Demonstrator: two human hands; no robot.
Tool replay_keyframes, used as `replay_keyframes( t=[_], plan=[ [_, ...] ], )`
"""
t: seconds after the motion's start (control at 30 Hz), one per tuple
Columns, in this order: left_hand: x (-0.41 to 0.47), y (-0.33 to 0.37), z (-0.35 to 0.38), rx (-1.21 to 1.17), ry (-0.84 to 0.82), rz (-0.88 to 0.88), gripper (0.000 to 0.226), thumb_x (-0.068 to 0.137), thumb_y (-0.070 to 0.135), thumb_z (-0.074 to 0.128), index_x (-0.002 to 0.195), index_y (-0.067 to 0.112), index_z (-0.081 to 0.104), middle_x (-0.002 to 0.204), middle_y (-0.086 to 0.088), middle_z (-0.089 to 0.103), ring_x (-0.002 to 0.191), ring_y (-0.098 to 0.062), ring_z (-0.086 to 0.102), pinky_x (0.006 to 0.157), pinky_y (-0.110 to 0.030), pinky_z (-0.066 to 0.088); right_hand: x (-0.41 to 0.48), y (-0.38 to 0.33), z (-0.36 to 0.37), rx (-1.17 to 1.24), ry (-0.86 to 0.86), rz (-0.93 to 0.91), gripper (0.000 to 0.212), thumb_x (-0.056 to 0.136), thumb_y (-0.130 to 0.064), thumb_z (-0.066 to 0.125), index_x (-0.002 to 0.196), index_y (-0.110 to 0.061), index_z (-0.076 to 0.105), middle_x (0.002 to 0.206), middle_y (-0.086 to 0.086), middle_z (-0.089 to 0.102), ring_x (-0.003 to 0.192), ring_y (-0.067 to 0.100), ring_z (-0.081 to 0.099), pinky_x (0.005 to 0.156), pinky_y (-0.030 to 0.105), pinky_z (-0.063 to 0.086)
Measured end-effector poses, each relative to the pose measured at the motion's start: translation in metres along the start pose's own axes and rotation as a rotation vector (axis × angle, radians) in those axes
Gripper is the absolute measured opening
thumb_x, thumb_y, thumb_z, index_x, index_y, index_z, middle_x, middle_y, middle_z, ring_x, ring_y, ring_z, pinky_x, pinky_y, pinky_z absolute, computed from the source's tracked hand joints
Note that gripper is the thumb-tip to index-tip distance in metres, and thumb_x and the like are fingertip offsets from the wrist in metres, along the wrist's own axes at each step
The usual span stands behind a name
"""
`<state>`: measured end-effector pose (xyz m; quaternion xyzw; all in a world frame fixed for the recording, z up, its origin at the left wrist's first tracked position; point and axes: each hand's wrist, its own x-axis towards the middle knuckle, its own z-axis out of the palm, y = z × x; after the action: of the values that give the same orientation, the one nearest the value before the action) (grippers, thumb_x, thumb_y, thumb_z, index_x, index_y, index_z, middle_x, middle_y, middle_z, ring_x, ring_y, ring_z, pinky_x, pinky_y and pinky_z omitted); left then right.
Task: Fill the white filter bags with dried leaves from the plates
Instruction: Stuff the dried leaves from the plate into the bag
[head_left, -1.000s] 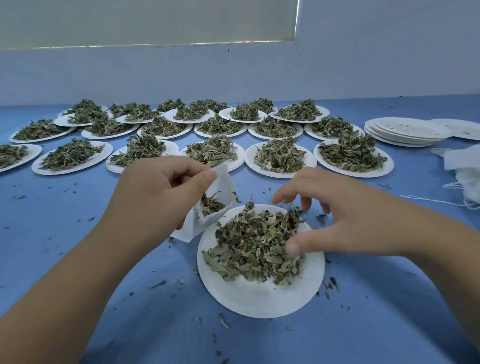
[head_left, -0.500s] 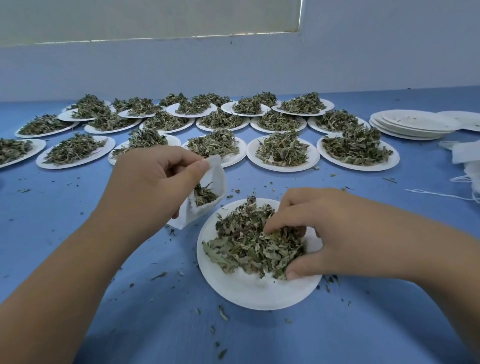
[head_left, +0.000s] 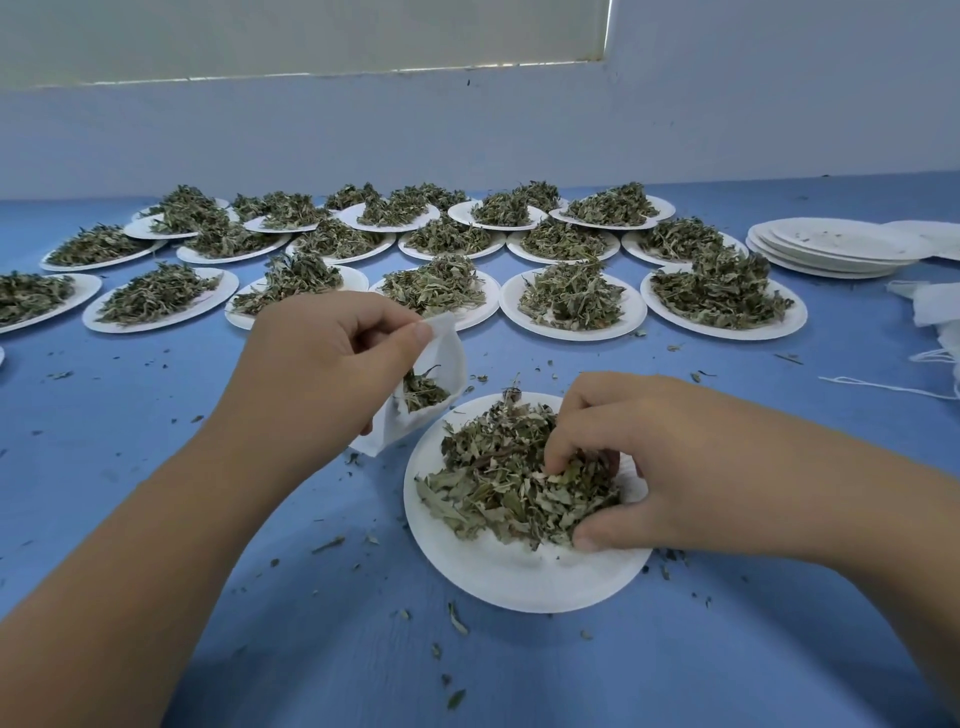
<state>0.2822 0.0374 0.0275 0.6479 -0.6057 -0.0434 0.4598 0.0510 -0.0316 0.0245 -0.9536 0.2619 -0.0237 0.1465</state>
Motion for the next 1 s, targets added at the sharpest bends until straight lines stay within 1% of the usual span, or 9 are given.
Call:
replay_keyframes(
  t=[0.07,0.2,0.33,0.47,0.57,0.63,0.8,0.9,1.0],
  plan=[
    [0.000,0.000,0.000,0.003,-0.006,-0.003,0.018,0.090,0.024,0.066,0.073,0.026,0.071,0.055,-0.003,0.058,0.036,-0.016,0.052,0.039,-0.010,0.037,0.000,0.000,0.001,-0.012,0.007,-0.014,0.038,0.075,-0.056,0.066,0.110,-0.047,0.054,0.107,-0.029,0.042,0.098,-0.008,0.045,0.080,0.019,0.043],
    [0.000,0.000,0.001,0.008,-0.013,-0.008,0.017,0.090,0.024,0.066,0.075,0.025,0.072,0.056,-0.004,0.059,0.037,-0.016,0.052,0.040,-0.009,0.037,0.001,0.001,0.002,-0.018,0.011,-0.027,0.037,0.079,-0.049,0.062,0.115,-0.045,0.058,0.105,-0.030,0.046,0.094,-0.017,0.042,0.072,0.008,0.038],
    [-0.001,0.001,0.001,0.007,-0.015,-0.011,0.016,0.090,0.023,0.066,0.076,0.025,0.072,0.057,-0.002,0.060,0.038,-0.016,0.053,0.039,-0.009,0.037,0.002,0.000,0.005,-0.018,0.029,-0.029,0.032,0.081,-0.044,0.061,0.113,-0.042,0.063,0.102,-0.026,0.049,0.084,-0.018,0.045,0.064,0.012,0.039],
    [-0.001,0.001,0.002,0.007,-0.020,-0.016,0.016,0.090,0.023,0.066,0.075,0.026,0.071,0.057,-0.001,0.060,0.038,-0.016,0.053,0.040,-0.009,0.037,0.003,-0.001,0.007,-0.024,0.046,-0.036,0.031,0.080,-0.043,0.062,0.111,-0.042,0.065,0.099,-0.023,0.051,0.084,-0.017,0.044,0.070,0.020,0.045],
    [-0.001,0.002,0.003,0.009,-0.023,-0.024,0.017,0.090,0.025,0.065,0.074,0.029,0.071,0.057,0.001,0.060,0.037,-0.015,0.053,0.040,-0.008,0.037,0.004,-0.001,0.008,-0.032,0.056,-0.037,0.032,0.080,-0.044,0.064,0.112,-0.042,0.064,0.100,-0.025,0.051,0.087,-0.016,0.043,0.075,0.020,0.045],
    [-0.001,0.002,0.004,0.006,-0.025,-0.028,0.017,0.089,0.024,0.066,0.074,0.029,0.071,0.057,0.001,0.059,0.038,-0.016,0.053,0.039,-0.008,0.037,0.004,-0.001,0.010,-0.043,0.071,-0.041,0.031,0.081,-0.042,0.063,0.111,-0.041,0.064,0.100,-0.024,0.052,0.085,-0.017,0.041,0.075,0.019,0.044],
    [-0.001,0.002,0.004,0.009,-0.025,-0.035,0.017,0.089,0.026,0.065,0.074,0.030,0.070,0.055,0.003,0.059,0.039,-0.015,0.054,0.039,-0.008,0.037,0.005,-0.003,0.011,-0.034,0.106,-0.032,0.029,0.080,-0.040,0.058,0.109,-0.041,0.064,0.100,-0.022,0.053,0.085,-0.006,0.047,0.072,0.024,0.049],
    [-0.001,0.002,0.003,0.018,-0.021,-0.032,0.017,0.089,0.027,0.065,0.073,0.030,0.070,0.056,0.003,0.059,0.039,-0.015,0.054,0.040,-0.008,0.036,0.002,-0.002,0.004,0.066,0.140,-0.025,0.022,0.077,-0.037,0.056,0.098,-0.040,0.063,0.093,-0.021,0.055,0.088,-0.005,0.050,0.069,0.018,0.046],
    [-0.002,0.002,0.003,0.021,-0.019,-0.029,0.016,0.090,0.025,0.065,0.075,0.029,0.071,0.057,0.003,0.060,0.040,-0.014,0.053,0.039,-0.008,0.037,0.000,0.000,-0.003,0.154,0.168,-0.032,0.019,0.075,-0.036,0.054,0.092,-0.038,0.063,0.091,-0.019,0.057,0.088,-0.001,0.053,0.072,0.016,0.043]
  ],
)
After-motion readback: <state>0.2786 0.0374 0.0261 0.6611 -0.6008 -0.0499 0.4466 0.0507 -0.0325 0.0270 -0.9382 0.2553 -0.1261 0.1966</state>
